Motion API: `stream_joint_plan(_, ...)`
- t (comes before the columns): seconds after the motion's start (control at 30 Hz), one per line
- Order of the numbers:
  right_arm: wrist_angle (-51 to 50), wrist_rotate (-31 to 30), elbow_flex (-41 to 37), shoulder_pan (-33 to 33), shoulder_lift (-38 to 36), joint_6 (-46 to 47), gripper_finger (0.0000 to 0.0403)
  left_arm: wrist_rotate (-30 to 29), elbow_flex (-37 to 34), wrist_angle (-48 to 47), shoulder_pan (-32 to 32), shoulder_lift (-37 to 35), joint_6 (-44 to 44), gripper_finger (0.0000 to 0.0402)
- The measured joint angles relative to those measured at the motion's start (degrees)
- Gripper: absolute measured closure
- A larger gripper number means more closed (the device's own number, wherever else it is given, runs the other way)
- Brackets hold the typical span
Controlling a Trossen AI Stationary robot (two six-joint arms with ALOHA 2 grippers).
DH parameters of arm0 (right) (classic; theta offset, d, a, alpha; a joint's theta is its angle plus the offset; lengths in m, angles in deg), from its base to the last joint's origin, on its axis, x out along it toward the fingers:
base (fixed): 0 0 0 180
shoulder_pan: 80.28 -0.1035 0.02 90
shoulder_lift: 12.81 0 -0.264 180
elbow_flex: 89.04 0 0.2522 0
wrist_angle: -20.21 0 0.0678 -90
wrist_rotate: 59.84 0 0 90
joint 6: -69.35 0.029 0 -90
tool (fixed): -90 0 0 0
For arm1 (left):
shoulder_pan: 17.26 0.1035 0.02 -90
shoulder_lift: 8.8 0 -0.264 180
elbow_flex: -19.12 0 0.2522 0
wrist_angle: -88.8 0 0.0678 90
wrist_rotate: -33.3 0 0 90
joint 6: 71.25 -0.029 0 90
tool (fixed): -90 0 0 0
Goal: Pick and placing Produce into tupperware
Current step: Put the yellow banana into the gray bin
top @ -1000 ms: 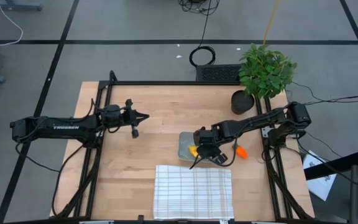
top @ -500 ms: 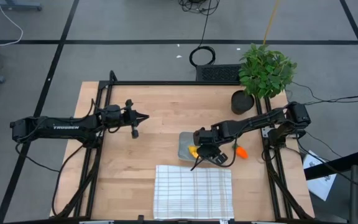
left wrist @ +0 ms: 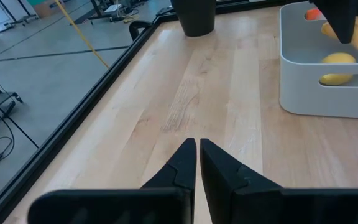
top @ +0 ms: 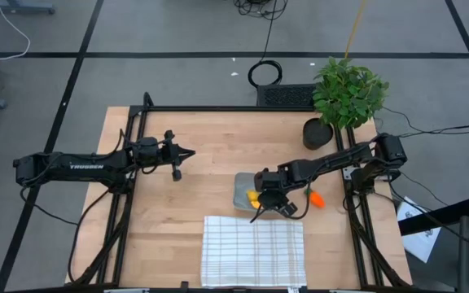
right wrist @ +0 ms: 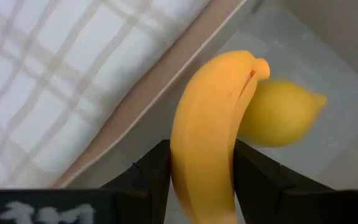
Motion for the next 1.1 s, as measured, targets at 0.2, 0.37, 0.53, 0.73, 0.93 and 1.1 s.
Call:
stream_joint_plan(0.2,-0.3,0.0,-0.3,0.1,0.0,-0.2,0.0266,0.0,0.0,0.0,0.0,0.0,0.1,0.0376)
stream_joint_plan(0.37,-0.5,0.0,-0.3,0.1,0.0,-0.7,0.0266,0.0,0.0,0.0,0.0,0.0,0.5,0.0376)
stream_joint_plan(0.53,-0.4,0.0,-0.3,0.1,0.0,-2.4,0.0266,0.0,0.0,0.0,0.0,0.0,0.6,0.0376)
stream_joint_plan(0.73,-0.2,0.0,-0.3,0.1,0.0,-2.4,0.0266,0.0,0.0,0.0,0.0,0.0,0.6,0.0376)
stream_joint_plan(0.93,0.5,0.0,-0.3,0.1,0.1,-3.8,0.0266,0.0,0.0,0.0,0.0,0.0,0.5,0.0376)
stream_joint_plan(1.1,2.8,0.0,-2.0,0.2,0.1,-4.2,0.0266,0.0,0.0,0.0,0.0,0.0,0.6,0.0376)
